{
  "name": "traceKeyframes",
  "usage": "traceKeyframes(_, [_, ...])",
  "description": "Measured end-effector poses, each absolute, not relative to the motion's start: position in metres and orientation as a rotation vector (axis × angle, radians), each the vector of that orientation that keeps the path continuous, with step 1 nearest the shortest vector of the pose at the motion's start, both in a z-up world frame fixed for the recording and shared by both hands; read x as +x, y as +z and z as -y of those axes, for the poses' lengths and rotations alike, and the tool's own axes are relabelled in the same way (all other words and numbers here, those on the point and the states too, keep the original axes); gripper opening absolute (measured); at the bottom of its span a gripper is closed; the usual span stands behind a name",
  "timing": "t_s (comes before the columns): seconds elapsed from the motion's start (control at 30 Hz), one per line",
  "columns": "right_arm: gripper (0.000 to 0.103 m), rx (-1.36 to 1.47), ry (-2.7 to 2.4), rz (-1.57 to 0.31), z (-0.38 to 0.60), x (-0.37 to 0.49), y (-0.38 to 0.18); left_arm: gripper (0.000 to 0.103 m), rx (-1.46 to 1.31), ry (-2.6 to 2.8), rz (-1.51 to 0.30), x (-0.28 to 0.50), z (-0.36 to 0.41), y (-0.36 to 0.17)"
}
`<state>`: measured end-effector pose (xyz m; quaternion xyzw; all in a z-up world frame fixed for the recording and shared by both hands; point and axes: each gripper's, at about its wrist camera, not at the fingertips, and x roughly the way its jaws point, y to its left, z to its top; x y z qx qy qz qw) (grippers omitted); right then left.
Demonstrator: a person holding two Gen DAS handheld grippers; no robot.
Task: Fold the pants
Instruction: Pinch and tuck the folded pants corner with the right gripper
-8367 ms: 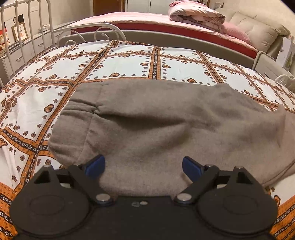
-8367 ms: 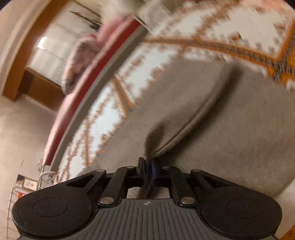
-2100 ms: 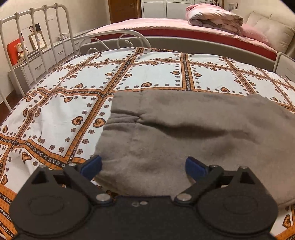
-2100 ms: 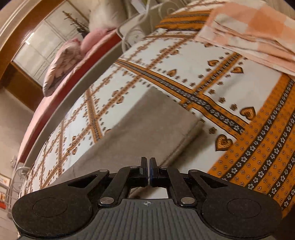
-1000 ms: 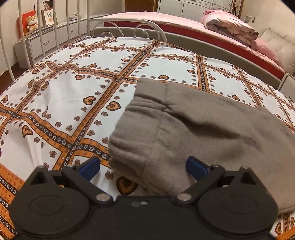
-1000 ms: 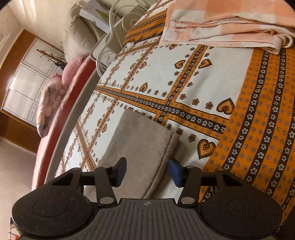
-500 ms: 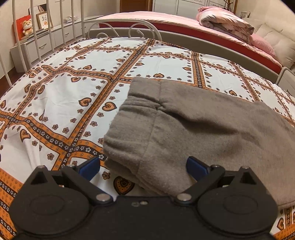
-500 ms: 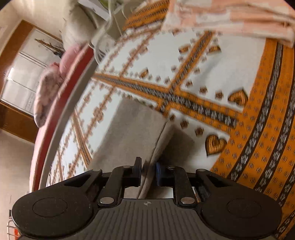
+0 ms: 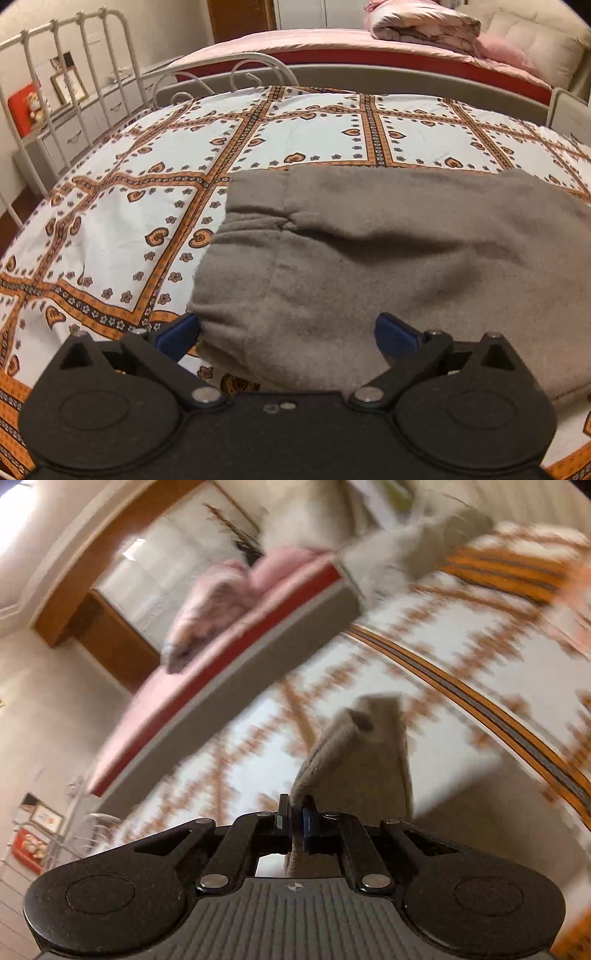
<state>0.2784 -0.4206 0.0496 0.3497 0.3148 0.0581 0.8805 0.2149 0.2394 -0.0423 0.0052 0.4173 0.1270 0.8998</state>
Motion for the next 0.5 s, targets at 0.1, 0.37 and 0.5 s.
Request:
traceKeyframes(0.1, [0.005, 0.787, 0.168, -0.464, 0.426, 0.282, 0.099, 0.096, 0.012, 0.26, -0.861, 0.212, -0.24, -0.043])
traceKeyframes(0.37, [0.005, 0.863, -0.125, -0.628, 0.488, 0.224, -0.012, 0.098, -0.028, 0.251, -0.867, 0.211, -0.247, -0.046])
traceKeyframes(0.5, [0.005, 0.871, -0.194, -0.784, 0.489, 0.217, -0.059, 0.098, -0.03, 0.258, -0.868, 0.211, -0.245, -0.046])
